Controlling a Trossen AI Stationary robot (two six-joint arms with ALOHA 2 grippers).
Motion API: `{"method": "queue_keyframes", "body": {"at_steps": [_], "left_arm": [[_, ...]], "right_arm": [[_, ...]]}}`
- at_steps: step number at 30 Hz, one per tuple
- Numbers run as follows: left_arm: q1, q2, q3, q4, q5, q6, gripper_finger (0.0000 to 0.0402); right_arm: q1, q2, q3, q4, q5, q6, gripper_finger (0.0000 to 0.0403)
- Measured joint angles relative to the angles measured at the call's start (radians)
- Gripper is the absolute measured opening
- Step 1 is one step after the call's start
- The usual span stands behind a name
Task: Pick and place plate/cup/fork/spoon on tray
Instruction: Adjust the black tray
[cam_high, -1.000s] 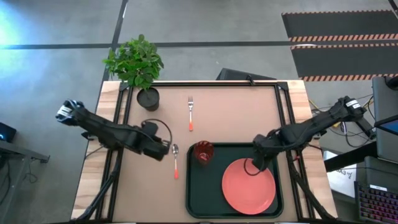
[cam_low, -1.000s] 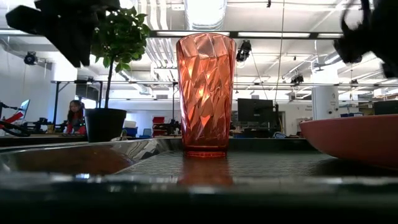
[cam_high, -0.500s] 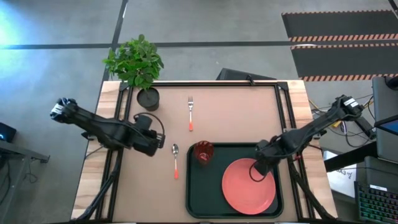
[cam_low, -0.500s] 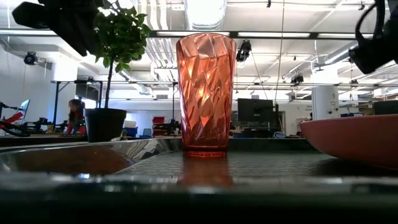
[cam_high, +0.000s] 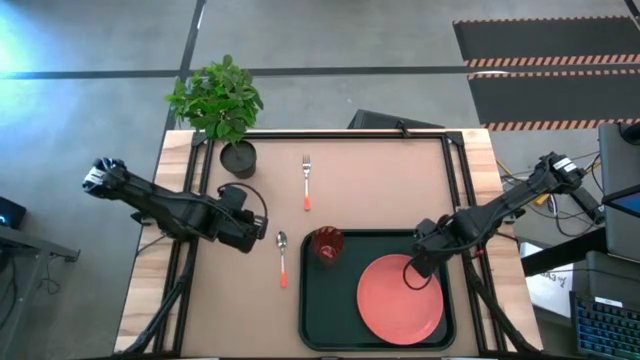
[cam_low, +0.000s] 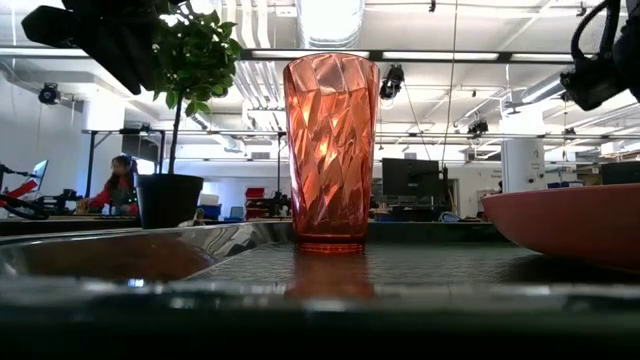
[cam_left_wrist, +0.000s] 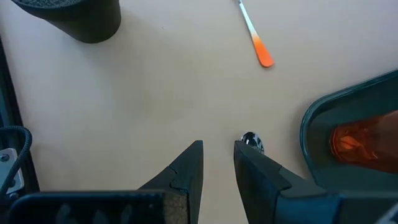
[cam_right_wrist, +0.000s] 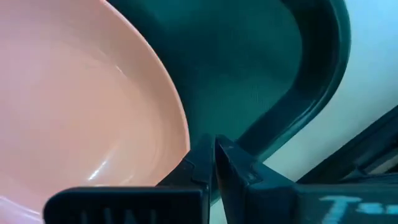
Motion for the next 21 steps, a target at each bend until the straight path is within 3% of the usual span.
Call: {"method": "queue_keyframes", "body": {"at_steps": [8, 21], "left_arm": [[0.000, 0.000, 0.000, 0.002, 0.000, 0.024, 0.0072], [0.000, 0.000, 0.000, 0.003, 0.001, 0.050, 0.0072]], "right_arm": [[0.005, 0.079, -0.092, 0.081, -0.064, 0.020, 0.0008], [0.008, 0.168, -0.117, 0.302, -0.028, 0.059, 0.0008]]}}
